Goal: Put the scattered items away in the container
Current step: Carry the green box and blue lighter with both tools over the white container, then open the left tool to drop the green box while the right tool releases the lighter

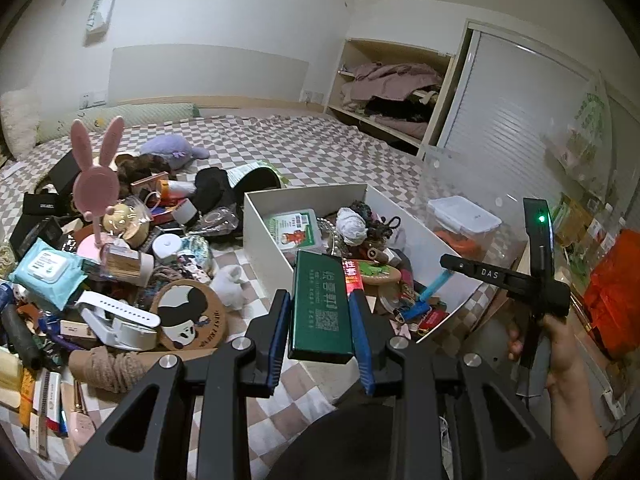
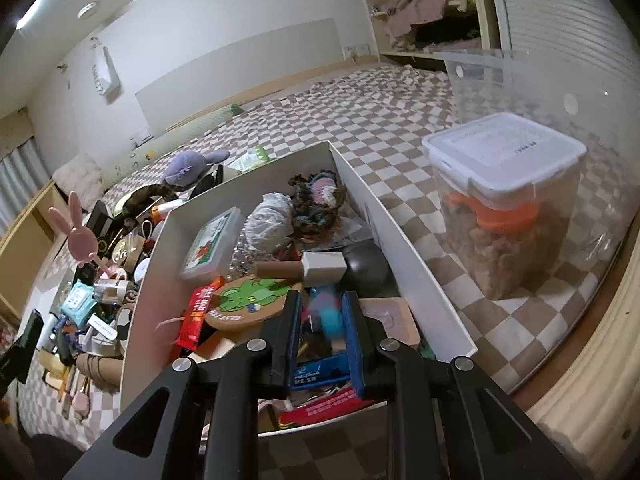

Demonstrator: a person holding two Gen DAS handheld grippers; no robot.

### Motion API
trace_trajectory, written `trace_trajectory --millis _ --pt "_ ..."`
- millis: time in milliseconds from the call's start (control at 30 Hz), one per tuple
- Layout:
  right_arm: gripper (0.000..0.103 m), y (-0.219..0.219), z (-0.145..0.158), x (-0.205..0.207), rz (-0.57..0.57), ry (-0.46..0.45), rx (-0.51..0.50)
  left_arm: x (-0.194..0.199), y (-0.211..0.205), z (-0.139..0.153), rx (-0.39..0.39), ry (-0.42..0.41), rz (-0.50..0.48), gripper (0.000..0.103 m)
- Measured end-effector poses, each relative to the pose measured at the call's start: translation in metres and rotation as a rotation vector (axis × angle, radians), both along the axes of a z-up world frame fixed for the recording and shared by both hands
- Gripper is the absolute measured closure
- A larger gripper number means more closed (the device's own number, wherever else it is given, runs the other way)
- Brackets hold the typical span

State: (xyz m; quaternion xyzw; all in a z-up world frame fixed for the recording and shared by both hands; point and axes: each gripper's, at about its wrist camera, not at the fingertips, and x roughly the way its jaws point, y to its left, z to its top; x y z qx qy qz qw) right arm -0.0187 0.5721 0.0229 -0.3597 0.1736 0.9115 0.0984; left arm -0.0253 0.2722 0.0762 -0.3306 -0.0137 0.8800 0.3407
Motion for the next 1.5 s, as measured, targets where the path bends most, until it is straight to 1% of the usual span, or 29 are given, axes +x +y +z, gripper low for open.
trace_trajectory --millis 233,400,667,933,1100,1133,1200,1233,1367,1400,1467,1500 --pt "0.082 0.002 -0.001 0.008 0.001 0.01 -0.027 -0.001 0.028 -0.007 -0.017 -0.012 -0.049 0.073" --pt "0.082 0.0 0.01 0.018 0.005 0.051 -0.035 -0.002 0.049 -0.014 -0.03 -0.024 -0.086 0.073" --pt "0.082 -0.006 0.02 0.026 0.043 0.081 -0.039 -0.004 0.081 -0.027 -0.055 -0.052 -0.138 0.073" --pt "0.081 -0.009 0.016 0.025 0.061 0.079 -0.048 -0.007 0.11 -0.04 -0.106 -0.07 -0.197 0.073" --pt "0.082 -0.007 0.013 0.025 0.056 0.071 -0.06 -0.012 0.114 -0.047 -0.114 -0.099 -0.181 0.073" --pt "0.082 -0.008 0.013 0.025 0.055 0.07 -0.06 -0.013 0.113 -0.047 -0.111 -0.103 -0.176 0.072" --pt "0.081 -0.009 0.013 0.024 0.054 0.068 -0.059 -0.015 0.11 -0.047 -0.101 -0.107 -0.161 0.058" --pt "0.081 -0.009 0.013 0.024 0.055 0.068 -0.06 -0.015 0.108 -0.047 -0.097 -0.106 -0.155 0.056" --pt "0.081 -0.009 0.012 0.022 0.062 0.066 -0.058 -0.016 0.101 -0.044 -0.09 -0.095 -0.134 0.054" --pt "0.081 -0.01 0.013 0.022 0.064 0.066 -0.058 -0.016 0.1 -0.043 -0.089 -0.092 -0.128 0.048" --pt "0.081 -0.012 0.013 0.022 0.065 0.066 -0.057 -0.016 0.097 -0.041 -0.088 -0.082 -0.117 0.039" --pt "0.081 -0.014 0.014 0.022 0.066 0.066 -0.056 -0.015 0.095 -0.039 -0.087 -0.075 -0.113 0.038"
